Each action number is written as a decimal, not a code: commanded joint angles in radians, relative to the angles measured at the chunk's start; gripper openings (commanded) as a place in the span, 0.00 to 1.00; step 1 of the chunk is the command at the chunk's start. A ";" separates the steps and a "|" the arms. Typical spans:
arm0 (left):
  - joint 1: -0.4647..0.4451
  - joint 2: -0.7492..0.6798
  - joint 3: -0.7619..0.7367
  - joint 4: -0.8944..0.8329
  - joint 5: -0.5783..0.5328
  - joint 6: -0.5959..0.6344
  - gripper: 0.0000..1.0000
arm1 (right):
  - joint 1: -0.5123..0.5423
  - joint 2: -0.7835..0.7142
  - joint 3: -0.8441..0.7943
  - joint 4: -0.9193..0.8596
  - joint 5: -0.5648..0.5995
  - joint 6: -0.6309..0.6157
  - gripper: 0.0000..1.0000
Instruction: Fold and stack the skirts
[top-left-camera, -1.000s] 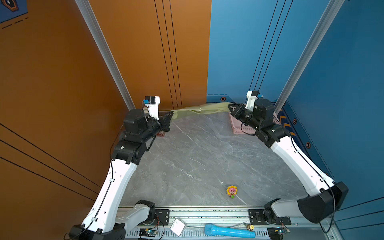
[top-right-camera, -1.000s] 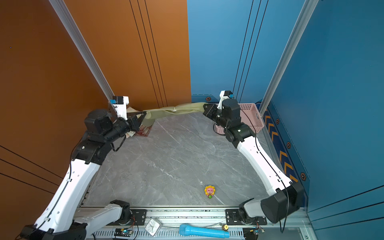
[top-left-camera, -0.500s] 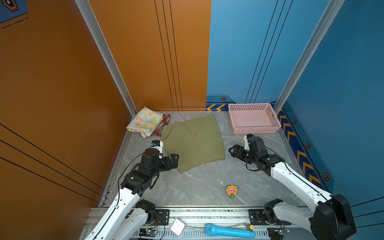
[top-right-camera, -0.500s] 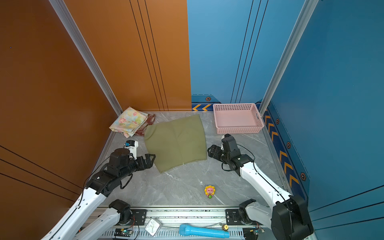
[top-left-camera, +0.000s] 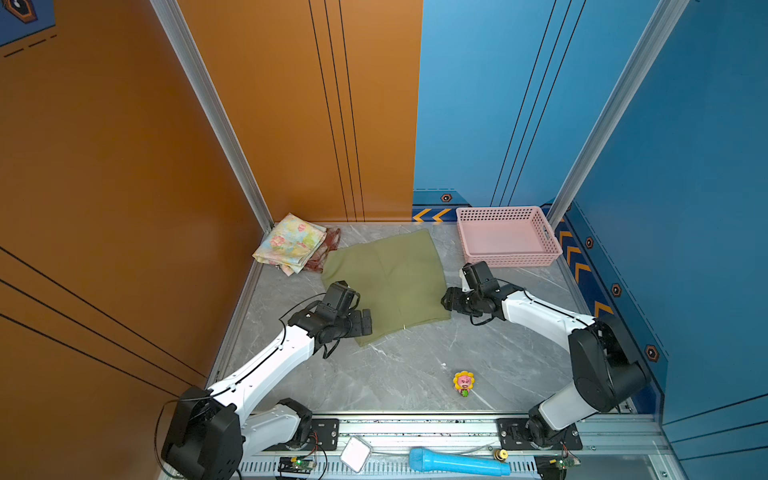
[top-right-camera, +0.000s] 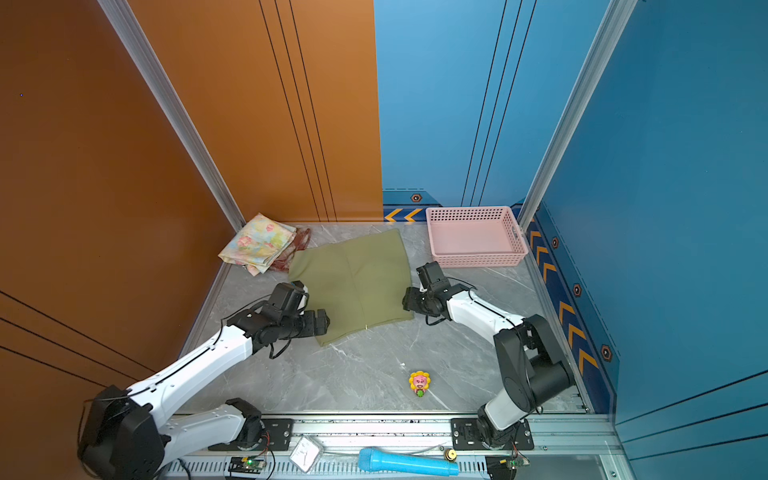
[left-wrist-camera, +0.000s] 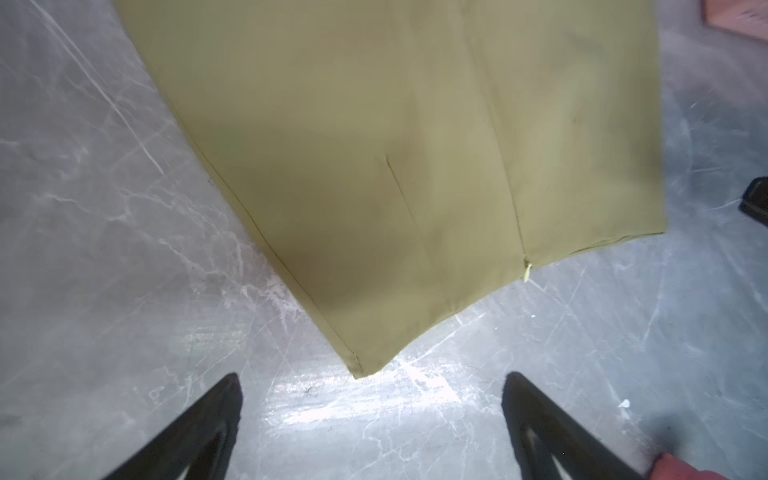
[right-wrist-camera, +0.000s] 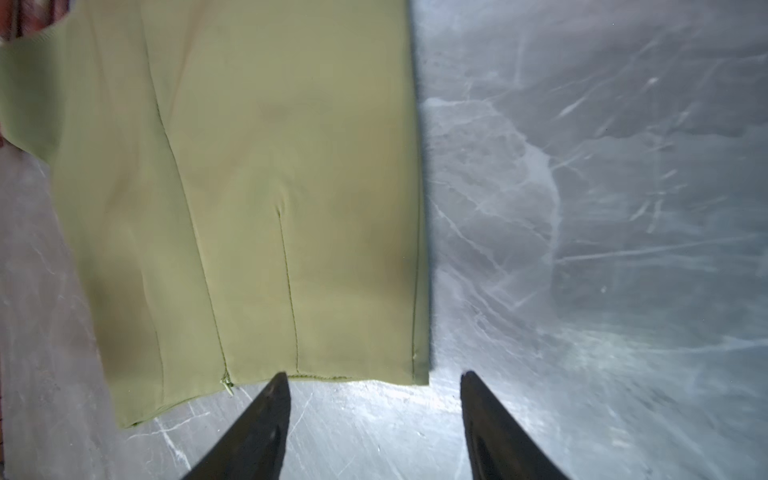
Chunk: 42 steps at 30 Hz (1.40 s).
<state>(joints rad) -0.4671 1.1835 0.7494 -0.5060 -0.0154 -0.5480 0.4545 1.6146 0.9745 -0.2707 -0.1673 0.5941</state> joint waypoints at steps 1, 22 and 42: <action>-0.010 0.033 0.032 0.003 -0.011 -0.010 0.98 | 0.019 0.064 0.070 -0.034 0.065 -0.058 0.61; 0.002 0.087 0.081 0.061 -0.030 -0.034 0.98 | 0.080 0.133 0.018 -0.084 0.156 -0.094 0.00; -0.052 0.165 0.045 0.112 -0.014 -0.047 0.98 | 0.060 -0.075 -0.092 -0.137 0.225 -0.075 0.35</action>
<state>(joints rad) -0.5049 1.3418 0.8047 -0.4068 -0.0227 -0.5854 0.5228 1.5135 0.8406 -0.3763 0.0315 0.5194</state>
